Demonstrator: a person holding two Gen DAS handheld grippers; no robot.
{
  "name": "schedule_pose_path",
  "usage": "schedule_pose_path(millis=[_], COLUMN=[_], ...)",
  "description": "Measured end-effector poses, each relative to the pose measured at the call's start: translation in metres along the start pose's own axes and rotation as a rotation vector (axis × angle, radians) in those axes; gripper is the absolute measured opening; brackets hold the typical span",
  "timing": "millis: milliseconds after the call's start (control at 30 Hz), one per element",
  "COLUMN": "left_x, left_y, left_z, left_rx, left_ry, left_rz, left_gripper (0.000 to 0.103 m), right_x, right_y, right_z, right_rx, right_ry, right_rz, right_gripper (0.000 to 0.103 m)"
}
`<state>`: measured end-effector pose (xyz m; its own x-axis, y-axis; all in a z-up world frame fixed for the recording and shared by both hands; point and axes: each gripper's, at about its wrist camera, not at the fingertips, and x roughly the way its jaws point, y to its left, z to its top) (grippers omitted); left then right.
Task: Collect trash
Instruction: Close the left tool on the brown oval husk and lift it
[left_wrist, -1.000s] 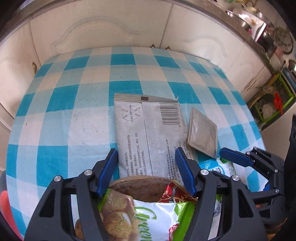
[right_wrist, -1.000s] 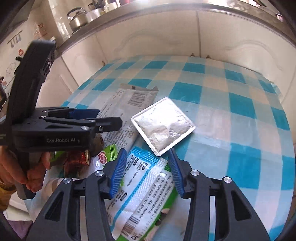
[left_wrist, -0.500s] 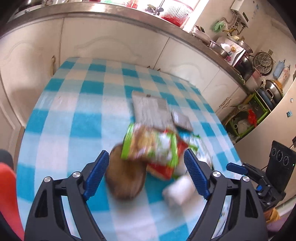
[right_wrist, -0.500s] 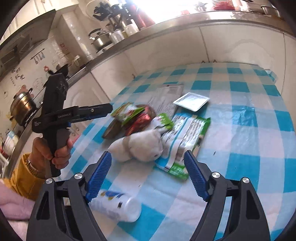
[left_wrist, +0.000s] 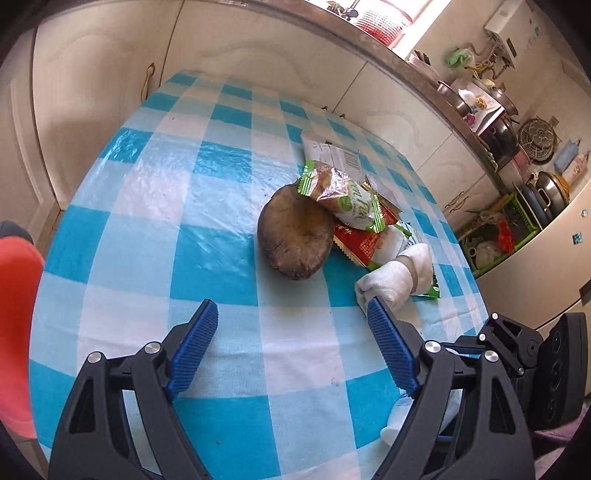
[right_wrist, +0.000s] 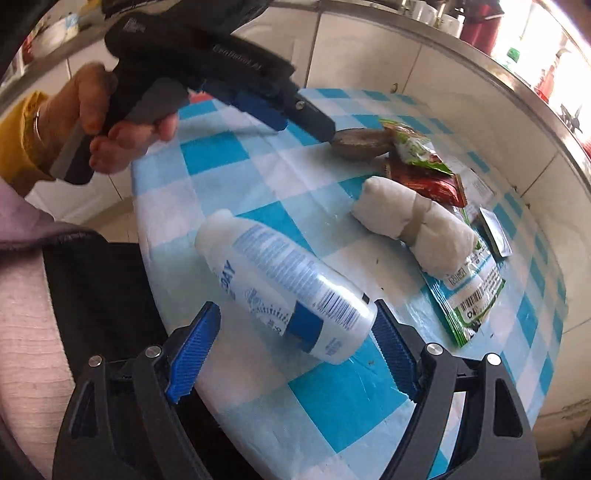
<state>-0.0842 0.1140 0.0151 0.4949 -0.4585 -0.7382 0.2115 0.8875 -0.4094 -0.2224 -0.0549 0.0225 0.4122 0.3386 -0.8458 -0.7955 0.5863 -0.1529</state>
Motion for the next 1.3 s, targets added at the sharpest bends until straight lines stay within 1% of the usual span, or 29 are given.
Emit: schedule_pose_path(millis=[67, 133, 167, 200, 233, 333, 400, 433, 500, 567, 600, 667, 900, 1033, 1200, 1300], left_x=[0.004, 0.012, 0.017, 0.021, 0.025, 0.035, 0.045, 0.047, 0.05, 0.053, 0.053, 0.053, 0.046, 0.034, 0.017, 0.01], left_y=[-0.002, -0.004, -0.004, -0.006, -0.007, -0.011, -0.013, -0.013, -0.014, -0.015, -0.015, -0.015, -0.011, -0.002, 0.009, 0.016], left_z=[0.004, 0.009, 0.012, 0.017, 0.021, 0.034, 0.04, 0.042, 0.047, 0.049, 0.049, 0.048, 0.043, 0.04, 0.036, 0.032], left_rx=[0.019, 0.044, 0.051, 0.066, 0.074, 0.096, 0.121, 0.131, 0.14, 0.144, 0.148, 0.142, 0.1, 0.056, 0.018, -0.006], left_ry=[-0.004, 0.001, 0.008, 0.003, 0.003, 0.007, 0.011, 0.0, -0.007, -0.007, -0.008, -0.017, -0.039, -0.065, -0.097, -0.105], left_rz=[0.024, 0.019, 0.03, 0.035, 0.031, 0.007, 0.027, 0.03, 0.031, 0.039, 0.045, 0.048, 0.068, 0.068, 0.074, 0.084], left_gripper=[0.084, 0.084, 0.084, 0.084, 0.084, 0.084, 0.084, 0.083, 0.078, 0.061, 0.057, 0.056, 0.056, 0.056, 0.056, 0.056], right_x=[0.002, 0.002, 0.001, 0.001, 0.002, 0.004, 0.004, 0.005, 0.007, 0.01, 0.01, 0.01, 0.003, -0.002, -0.007, -0.009], right_y=[-0.002, -0.002, -0.003, -0.005, -0.006, -0.012, -0.02, -0.023, -0.029, -0.037, -0.04, -0.046, -0.054, -0.06, -0.078, -0.093], right_z=[0.003, 0.004, 0.005, 0.007, 0.007, 0.01, 0.012, 0.013, 0.015, 0.016, 0.017, 0.018, 0.016, 0.015, 0.015, 0.023], right_rx=[0.0, 0.003, 0.01, 0.017, 0.023, 0.022, 0.038, 0.047, 0.063, 0.085, 0.097, 0.127, 0.175, 0.216, 0.336, 0.391], right_ry=[-0.001, -0.011, -0.022, -0.028, -0.028, -0.035, -0.044, -0.051, -0.052, -0.059, -0.064, -0.072, -0.106, -0.131, -0.171, -0.195], right_rz=[-0.012, -0.022, -0.024, -0.015, -0.002, -0.005, 0.035, 0.045, 0.061, 0.073, 0.082, 0.1, 0.062, 0.073, 0.11, 0.099], right_gripper=[0.084, 0.084, 0.084, 0.085, 0.088, 0.088, 0.089, 0.089, 0.089, 0.089, 0.089, 0.089, 0.089, 0.09, 0.09, 0.09])
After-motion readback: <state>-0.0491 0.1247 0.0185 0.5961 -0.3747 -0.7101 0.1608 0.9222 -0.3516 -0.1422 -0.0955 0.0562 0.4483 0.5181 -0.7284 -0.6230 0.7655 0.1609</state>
